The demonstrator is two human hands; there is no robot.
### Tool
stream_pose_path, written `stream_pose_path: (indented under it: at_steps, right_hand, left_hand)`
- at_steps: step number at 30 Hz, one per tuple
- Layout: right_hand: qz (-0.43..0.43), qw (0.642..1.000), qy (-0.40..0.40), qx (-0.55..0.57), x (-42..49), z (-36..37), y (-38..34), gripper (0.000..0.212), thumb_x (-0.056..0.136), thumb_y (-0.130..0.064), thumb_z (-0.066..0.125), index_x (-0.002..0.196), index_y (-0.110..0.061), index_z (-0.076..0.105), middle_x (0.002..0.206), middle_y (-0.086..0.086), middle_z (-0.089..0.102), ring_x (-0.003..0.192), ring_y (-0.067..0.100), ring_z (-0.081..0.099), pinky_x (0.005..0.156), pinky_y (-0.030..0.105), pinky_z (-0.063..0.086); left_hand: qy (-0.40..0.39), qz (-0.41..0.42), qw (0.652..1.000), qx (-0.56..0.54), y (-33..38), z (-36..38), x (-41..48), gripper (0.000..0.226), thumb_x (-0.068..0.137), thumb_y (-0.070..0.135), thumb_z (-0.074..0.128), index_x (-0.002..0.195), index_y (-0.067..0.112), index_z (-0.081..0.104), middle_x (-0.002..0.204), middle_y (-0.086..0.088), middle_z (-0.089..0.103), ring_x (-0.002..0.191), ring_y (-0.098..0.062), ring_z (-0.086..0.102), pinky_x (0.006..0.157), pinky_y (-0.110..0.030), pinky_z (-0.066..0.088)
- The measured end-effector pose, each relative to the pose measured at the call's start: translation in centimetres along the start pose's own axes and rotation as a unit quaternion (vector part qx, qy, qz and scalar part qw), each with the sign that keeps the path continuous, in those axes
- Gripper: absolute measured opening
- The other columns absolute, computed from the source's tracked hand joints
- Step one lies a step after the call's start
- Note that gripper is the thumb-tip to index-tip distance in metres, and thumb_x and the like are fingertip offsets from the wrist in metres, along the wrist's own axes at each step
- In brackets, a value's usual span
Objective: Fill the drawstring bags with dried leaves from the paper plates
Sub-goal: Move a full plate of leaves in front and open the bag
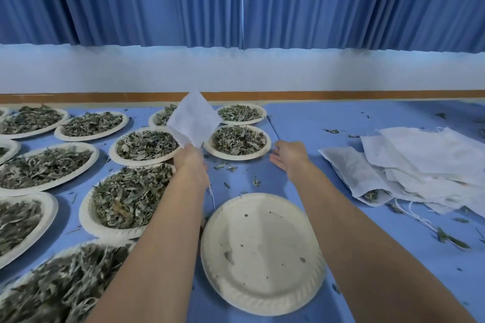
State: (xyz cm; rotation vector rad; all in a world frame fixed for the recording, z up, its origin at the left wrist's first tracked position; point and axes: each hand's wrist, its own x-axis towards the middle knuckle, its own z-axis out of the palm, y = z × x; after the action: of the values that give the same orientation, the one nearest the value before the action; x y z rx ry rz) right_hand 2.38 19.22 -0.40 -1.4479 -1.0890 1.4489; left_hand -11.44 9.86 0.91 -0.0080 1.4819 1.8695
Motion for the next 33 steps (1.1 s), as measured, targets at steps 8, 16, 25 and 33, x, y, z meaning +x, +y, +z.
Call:
stream_pose_path:
  at_steps: [8, 16, 25, 33]
  right_hand:
    - [0.017, 0.999, -0.023, 0.042, 1.8, 1.0, -0.1, 0.007, 0.087, 0.007, 0.061, 0.089, 0.003, 0.056, 0.096, 0.017, 0.059, 0.062, 0.015, 0.056, 0.074, 0.028, 0.053]
    - [0.015, 0.992, -0.064, 0.103, -2.0, -2.2, -0.6, 0.012, 0.086, 0.009, 0.059, 0.079, 0.001, 0.052, 0.073, 0.013, 0.054, 0.068, 0.018, 0.054, 0.053, 0.022, 0.055]
    - [-0.002, 0.994, -0.079, 0.071, -11.0, -8.4, 1.2, 0.017, 0.083, 0.005, 0.049, 0.068, -0.004, 0.048, 0.063, 0.008, 0.042, 0.051, 0.015, 0.041, 0.040, 0.019, 0.041]
    - [-0.132, 0.973, -0.012, -0.189, -13.7, -9.2, 4.0, 0.028, 0.080, -0.011, 0.052, 0.059, -0.014, 0.033, 0.058, 0.001, 0.033, 0.056, 0.020, 0.030, 0.054, 0.031, 0.023]
  left_hand:
    - [-0.063, -0.003, 0.993, -0.100, -0.4, 0.5, 1.0, 0.019, 0.103, 0.015, 0.034, 0.105, 0.011, 0.053, 0.119, -0.008, 0.060, 0.120, -0.018, 0.055, 0.089, -0.025, 0.045]
    - [-0.044, 0.011, 0.993, -0.112, 0.8, -0.8, -3.1, 0.019, 0.103, 0.013, 0.034, 0.109, 0.011, 0.051, 0.094, -0.003, 0.063, 0.082, -0.013, 0.061, 0.065, -0.021, 0.049]
    - [-0.024, 0.140, 0.981, 0.131, -2.1, -5.8, -10.9, 0.026, 0.101, 0.022, 0.037, 0.103, 0.006, 0.058, 0.084, -0.008, 0.060, 0.060, -0.020, 0.047, 0.049, -0.027, 0.031]
    - [0.024, 0.215, 0.950, 0.226, -4.2, -8.8, -13.4, 0.028, 0.101, 0.021, 0.035, 0.103, 0.002, 0.056, 0.107, -0.020, 0.060, 0.096, -0.035, 0.056, 0.081, -0.044, 0.043]
